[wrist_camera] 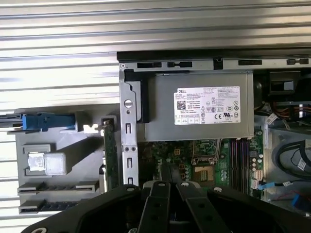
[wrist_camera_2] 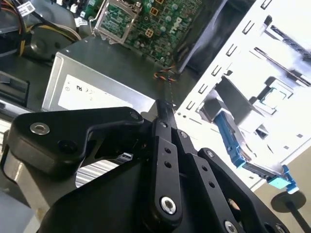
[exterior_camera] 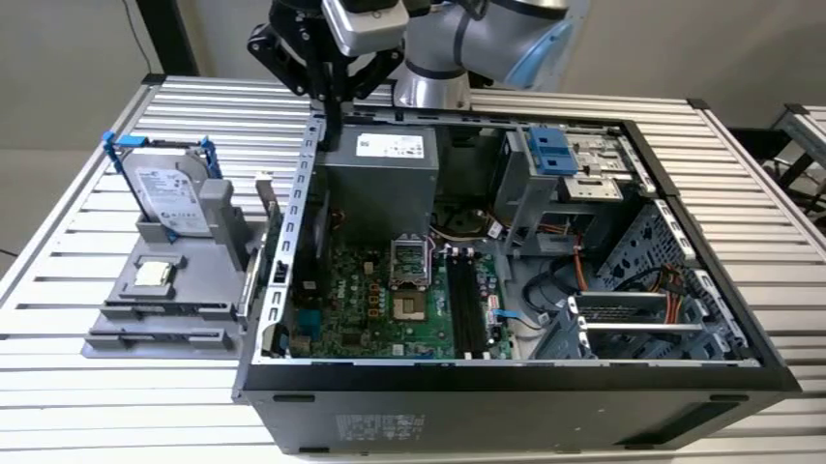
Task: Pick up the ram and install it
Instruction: 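Reach for the ram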
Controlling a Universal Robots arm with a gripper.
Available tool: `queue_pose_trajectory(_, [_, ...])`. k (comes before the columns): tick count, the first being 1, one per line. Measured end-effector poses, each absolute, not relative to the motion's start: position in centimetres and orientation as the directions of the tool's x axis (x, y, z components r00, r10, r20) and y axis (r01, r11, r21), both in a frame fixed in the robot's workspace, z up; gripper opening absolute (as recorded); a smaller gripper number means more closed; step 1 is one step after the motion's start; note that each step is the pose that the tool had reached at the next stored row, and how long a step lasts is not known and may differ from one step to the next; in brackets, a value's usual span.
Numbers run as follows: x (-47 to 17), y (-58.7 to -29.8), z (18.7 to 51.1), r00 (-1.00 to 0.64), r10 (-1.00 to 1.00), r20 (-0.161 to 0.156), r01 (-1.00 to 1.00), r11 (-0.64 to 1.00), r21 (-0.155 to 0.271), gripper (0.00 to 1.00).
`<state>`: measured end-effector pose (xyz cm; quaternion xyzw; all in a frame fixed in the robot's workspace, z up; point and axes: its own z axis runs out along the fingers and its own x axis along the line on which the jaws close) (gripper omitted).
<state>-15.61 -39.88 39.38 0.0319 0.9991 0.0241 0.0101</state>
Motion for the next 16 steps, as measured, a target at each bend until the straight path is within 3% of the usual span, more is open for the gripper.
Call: queue_pose_trajectory(16, [-18.4,-39.9,39.4,-0.999,0.033,-0.019,0.032,0.998,0.049,0.00])
